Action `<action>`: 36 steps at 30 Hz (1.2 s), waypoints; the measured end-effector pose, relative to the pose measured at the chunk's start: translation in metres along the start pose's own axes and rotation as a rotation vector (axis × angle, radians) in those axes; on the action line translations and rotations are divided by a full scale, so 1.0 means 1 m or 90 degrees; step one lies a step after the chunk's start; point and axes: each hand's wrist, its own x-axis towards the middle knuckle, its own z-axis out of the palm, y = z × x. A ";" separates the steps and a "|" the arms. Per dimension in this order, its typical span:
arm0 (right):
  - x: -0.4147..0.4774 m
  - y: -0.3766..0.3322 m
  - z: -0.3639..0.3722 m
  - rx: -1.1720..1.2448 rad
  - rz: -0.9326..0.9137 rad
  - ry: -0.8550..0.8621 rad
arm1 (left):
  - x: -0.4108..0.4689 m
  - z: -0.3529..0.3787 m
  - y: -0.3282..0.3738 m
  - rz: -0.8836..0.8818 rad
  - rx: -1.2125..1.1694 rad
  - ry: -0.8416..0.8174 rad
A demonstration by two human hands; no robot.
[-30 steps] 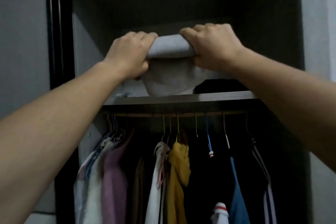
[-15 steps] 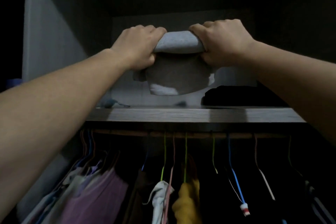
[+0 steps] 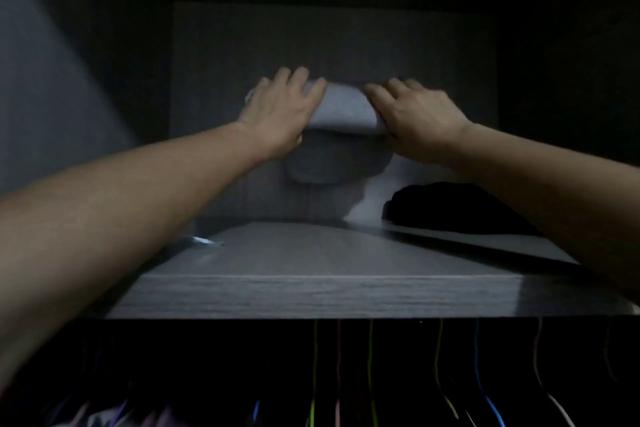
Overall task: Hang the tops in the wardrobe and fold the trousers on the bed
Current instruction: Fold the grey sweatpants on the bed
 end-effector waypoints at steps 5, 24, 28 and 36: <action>-0.035 -0.005 0.032 0.179 -0.045 -0.473 | -0.024 0.036 0.024 0.114 -0.261 -0.570; -0.036 -0.018 0.040 0.180 -0.061 -0.498 | -0.033 0.017 0.023 0.066 -0.245 -0.620; -0.041 -0.005 0.009 0.260 0.049 -0.435 | -0.030 -0.016 0.020 0.009 -0.223 -0.497; -0.101 0.017 -0.044 0.082 0.164 -0.007 | -0.057 -0.073 0.026 -0.194 -0.181 -0.054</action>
